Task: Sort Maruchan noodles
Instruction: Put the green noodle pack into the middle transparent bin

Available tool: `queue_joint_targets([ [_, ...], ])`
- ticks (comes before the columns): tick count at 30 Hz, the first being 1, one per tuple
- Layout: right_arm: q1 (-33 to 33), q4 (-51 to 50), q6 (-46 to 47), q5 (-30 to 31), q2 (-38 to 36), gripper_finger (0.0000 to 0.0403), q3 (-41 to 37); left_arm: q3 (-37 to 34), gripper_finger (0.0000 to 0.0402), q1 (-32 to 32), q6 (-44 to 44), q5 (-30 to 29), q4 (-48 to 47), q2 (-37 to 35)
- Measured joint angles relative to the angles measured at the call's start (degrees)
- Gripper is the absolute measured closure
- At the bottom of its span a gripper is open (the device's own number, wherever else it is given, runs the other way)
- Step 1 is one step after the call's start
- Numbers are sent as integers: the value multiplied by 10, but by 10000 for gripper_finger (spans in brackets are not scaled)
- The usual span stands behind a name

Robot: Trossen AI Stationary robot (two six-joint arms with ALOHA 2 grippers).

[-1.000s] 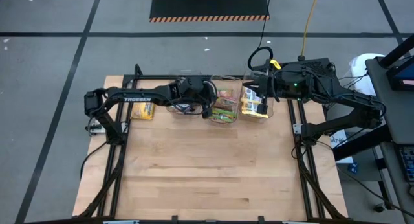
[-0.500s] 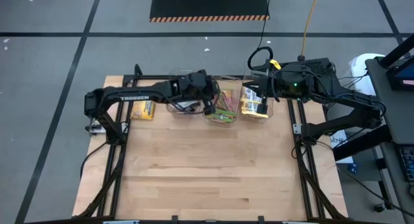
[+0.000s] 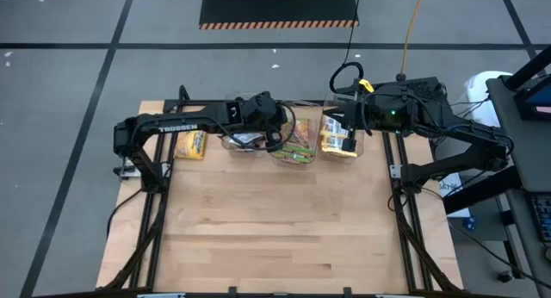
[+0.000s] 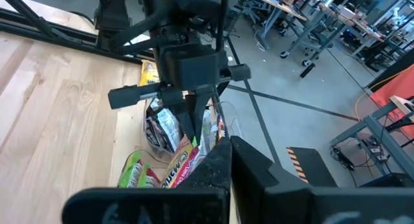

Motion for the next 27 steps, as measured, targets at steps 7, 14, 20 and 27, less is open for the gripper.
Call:
queue_joint_targets([
  [7, 0, 0, 0, 0, 0, 403, 0, 0, 402, 0, -14, 0, 3, 0],
  [14, 0, 0, 0, 0, 0, 403, 0, 0, 402, -3, -36, -3, -38, -1],
  [20, 0, 0, 0, 0, 0, 403, 0, 0, 401, -9, -44, -19, -69, 0],
  [27, 0, 0, 0, 0, 0, 403, 0, 1, 401, -12, -44, 1, -73, 39],
])
